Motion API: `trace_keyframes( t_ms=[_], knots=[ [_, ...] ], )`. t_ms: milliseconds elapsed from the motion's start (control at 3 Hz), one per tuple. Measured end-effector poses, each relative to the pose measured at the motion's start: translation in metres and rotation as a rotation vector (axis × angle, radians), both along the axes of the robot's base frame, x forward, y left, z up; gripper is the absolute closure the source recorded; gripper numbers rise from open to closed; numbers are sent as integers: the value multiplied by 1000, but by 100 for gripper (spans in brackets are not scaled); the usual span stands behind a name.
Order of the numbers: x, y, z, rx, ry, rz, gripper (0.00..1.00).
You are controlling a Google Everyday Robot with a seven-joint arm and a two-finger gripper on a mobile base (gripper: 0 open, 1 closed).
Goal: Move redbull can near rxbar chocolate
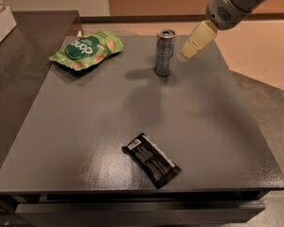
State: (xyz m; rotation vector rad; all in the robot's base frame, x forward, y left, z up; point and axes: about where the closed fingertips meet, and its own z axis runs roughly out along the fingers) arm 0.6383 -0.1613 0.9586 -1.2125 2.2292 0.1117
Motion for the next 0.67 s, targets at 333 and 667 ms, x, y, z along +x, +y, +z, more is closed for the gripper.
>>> trace_keyframes(
  t_ms=[333, 667],
  knots=[
    [29, 15, -9, 65, 11, -15, 0],
    [45, 32, -18, 108, 25, -12, 0]
  ],
)
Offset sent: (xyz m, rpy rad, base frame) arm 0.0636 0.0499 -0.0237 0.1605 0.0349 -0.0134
